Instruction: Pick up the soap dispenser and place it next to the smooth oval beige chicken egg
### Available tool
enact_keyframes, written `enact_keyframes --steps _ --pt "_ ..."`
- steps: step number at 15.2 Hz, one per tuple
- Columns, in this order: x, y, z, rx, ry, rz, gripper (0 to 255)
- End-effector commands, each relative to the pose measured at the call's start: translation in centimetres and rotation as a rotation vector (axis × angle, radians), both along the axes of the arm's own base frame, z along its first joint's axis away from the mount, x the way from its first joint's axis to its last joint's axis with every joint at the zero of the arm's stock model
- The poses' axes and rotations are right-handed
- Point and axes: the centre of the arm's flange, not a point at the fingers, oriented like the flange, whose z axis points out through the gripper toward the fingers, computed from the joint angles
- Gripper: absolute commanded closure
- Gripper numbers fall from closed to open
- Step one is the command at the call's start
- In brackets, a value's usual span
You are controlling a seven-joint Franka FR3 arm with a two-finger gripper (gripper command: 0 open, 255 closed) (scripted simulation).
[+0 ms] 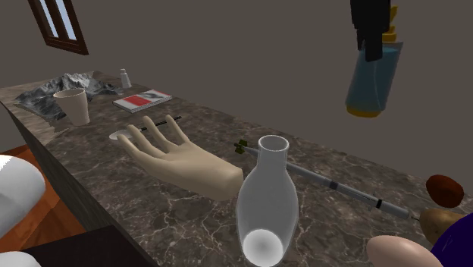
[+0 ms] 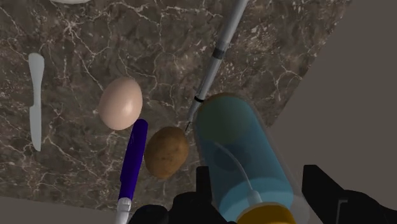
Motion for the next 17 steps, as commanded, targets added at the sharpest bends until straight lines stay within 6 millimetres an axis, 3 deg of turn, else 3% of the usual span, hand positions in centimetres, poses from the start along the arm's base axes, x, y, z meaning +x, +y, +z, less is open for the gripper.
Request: enact_keyframes --steps 1,8,17 --pt "0.7 -2.9 0.3 -0.001 -0.001 0.0 255" --pt "3.5 -11.5 0.3 -0.001 -0.001 0.0 255" --pt "3.5 -11.5 -4.4 -0.001 -0.001 0.0 255"
